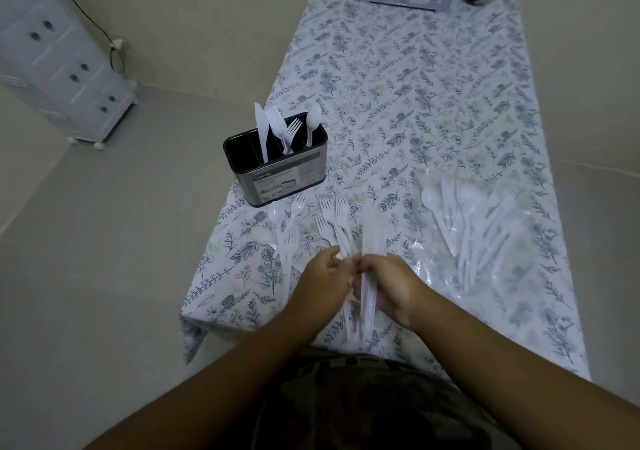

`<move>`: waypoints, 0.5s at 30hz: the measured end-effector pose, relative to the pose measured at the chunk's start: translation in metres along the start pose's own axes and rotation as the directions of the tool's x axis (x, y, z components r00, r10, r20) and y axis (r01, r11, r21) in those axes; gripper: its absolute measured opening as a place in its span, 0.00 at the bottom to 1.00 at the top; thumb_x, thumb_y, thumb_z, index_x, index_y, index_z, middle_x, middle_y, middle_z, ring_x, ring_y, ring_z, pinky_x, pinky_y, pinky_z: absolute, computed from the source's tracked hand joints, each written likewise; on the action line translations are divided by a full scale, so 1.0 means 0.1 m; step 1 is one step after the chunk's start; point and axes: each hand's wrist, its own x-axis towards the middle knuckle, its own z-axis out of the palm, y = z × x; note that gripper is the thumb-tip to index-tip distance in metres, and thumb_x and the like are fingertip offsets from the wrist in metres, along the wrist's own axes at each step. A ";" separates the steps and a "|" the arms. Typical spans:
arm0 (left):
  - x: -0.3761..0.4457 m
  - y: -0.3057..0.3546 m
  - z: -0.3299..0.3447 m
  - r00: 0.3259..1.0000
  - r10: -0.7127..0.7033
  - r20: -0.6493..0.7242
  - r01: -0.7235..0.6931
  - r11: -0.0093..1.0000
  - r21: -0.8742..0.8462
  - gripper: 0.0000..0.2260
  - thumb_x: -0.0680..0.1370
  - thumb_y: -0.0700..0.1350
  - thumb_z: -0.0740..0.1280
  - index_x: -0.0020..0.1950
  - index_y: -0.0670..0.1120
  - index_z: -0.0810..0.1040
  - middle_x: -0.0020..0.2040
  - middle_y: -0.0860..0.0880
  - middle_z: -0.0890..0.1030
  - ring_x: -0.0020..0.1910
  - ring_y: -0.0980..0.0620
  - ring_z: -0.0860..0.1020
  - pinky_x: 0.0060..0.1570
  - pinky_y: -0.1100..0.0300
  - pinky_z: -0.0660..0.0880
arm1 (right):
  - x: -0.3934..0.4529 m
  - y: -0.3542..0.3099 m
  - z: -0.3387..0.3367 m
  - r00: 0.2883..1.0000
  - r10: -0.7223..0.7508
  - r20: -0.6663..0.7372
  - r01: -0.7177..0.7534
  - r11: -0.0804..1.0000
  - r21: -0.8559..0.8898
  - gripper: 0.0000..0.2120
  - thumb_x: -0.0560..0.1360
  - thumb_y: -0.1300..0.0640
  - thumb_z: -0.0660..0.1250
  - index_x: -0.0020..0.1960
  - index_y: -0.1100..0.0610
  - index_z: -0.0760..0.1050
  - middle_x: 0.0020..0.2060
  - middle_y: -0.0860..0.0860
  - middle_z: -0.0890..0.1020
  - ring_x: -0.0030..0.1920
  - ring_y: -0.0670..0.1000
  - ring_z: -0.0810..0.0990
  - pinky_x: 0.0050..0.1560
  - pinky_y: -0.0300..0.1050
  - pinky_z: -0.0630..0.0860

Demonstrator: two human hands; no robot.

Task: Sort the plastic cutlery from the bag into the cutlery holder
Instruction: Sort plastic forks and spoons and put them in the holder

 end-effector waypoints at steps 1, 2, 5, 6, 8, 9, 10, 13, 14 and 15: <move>0.00 0.01 0.03 0.985 -0.174 0.009 0.171 0.961 -0.216 0.12 0.82 0.53 0.60 0.59 0.48 0.76 0.47 0.51 0.79 0.44 0.55 0.78 0.41 0.58 0.75 | 0.02 -0.05 0.02 1.000 -0.012 -0.029 0.015 0.994 0.109 0.06 0.76 0.69 0.62 0.49 0.63 0.77 0.35 0.58 0.78 0.31 0.53 0.76 0.37 0.47 0.76; 0.00 0.01 0.06 0.940 -0.335 0.067 0.333 0.854 -0.399 0.16 0.83 0.55 0.59 0.63 0.45 0.74 0.52 0.47 0.80 0.50 0.50 0.79 0.48 0.55 0.78 | 0.05 -0.11 0.03 0.999 -0.025 -0.040 0.033 0.973 0.228 0.06 0.78 0.69 0.62 0.49 0.62 0.76 0.35 0.56 0.78 0.32 0.52 0.76 0.39 0.46 0.76; 0.00 0.00 0.09 0.838 -0.470 0.277 0.525 0.556 -0.645 0.27 0.84 0.60 0.54 0.69 0.38 0.71 0.60 0.41 0.76 0.62 0.43 0.76 0.64 0.49 0.72 | 0.12 -0.24 0.12 0.993 -0.098 -0.068 0.117 0.909 0.399 0.06 0.79 0.69 0.63 0.52 0.60 0.75 0.36 0.56 0.79 0.36 0.52 0.79 0.48 0.50 0.80; -0.02 0.03 0.07 0.833 -0.441 0.335 0.530 0.464 -0.710 0.31 0.83 0.62 0.53 0.71 0.36 0.70 0.58 0.41 0.76 0.61 0.44 0.76 0.63 0.51 0.71 | 0.12 -0.23 0.17 0.989 -0.122 -0.083 0.145 0.909 0.391 0.07 0.79 0.70 0.64 0.53 0.60 0.75 0.37 0.57 0.80 0.38 0.53 0.81 0.52 0.52 0.81; -0.02 0.09 0.06 0.854 -0.378 0.358 0.489 0.345 -0.801 0.33 0.83 0.63 0.51 0.71 0.35 0.72 0.56 0.40 0.79 0.56 0.45 0.77 0.65 0.53 0.71 | 0.08 -0.17 0.27 0.983 -0.159 -0.088 0.180 0.924 0.337 0.09 0.79 0.70 0.65 0.56 0.60 0.74 0.40 0.58 0.82 0.42 0.55 0.83 0.58 0.58 0.81; 0.00 0.11 0.04 0.862 -0.380 0.335 0.462 0.319 -0.828 0.32 0.83 0.62 0.50 0.69 0.36 0.74 0.55 0.40 0.81 0.55 0.45 0.78 0.68 0.52 0.70 | 0.07 -0.12 0.31 0.982 -0.170 -0.083 0.187 0.934 0.304 0.10 0.80 0.70 0.64 0.57 0.59 0.72 0.41 0.59 0.82 0.44 0.55 0.83 0.60 0.60 0.81; 0.01 0.14 0.02 0.871 -0.385 0.305 0.432 0.303 -0.849 0.32 0.84 0.62 0.50 0.68 0.36 0.75 0.54 0.39 0.82 0.55 0.44 0.78 0.70 0.52 0.69 | 0.05 -0.08 0.33 0.981 -0.178 -0.078 0.193 0.940 0.280 0.10 0.80 0.70 0.64 0.58 0.59 0.71 0.43 0.59 0.82 0.45 0.56 0.83 0.61 0.62 0.80; 0.03 0.10 -0.03 0.871 -0.417 0.260 0.416 0.341 -0.843 0.32 0.84 0.62 0.51 0.71 0.35 0.71 0.63 0.38 0.79 0.65 0.43 0.76 0.74 0.51 0.65 | 0.07 -0.06 0.32 0.976 -0.205 -0.074 0.218 0.927 0.307 0.11 0.81 0.71 0.62 0.60 0.60 0.69 0.42 0.60 0.80 0.43 0.56 0.82 0.63 0.62 0.78; 0.00 0.11 -0.03 0.871 -0.412 0.269 0.420 0.338 -0.842 0.32 0.84 0.62 0.51 0.72 0.35 0.69 0.66 0.37 0.77 0.67 0.42 0.74 0.74 0.50 0.65 | 0.08 -0.06 0.29 0.975 -0.207 -0.074 0.220 0.913 0.342 0.12 0.81 0.72 0.62 0.60 0.60 0.69 0.41 0.60 0.80 0.41 0.56 0.81 0.62 0.61 0.79; -0.01 0.11 -0.02 0.873 -0.392 0.290 0.430 0.340 -0.836 0.33 0.83 0.62 0.51 0.72 0.35 0.70 0.67 0.37 0.77 0.68 0.42 0.74 0.74 0.50 0.65 | 0.09 -0.07 0.28 0.978 -0.199 -0.068 0.210 0.904 0.372 0.12 0.80 0.72 0.62 0.60 0.60 0.70 0.40 0.60 0.79 0.39 0.55 0.80 0.59 0.59 0.80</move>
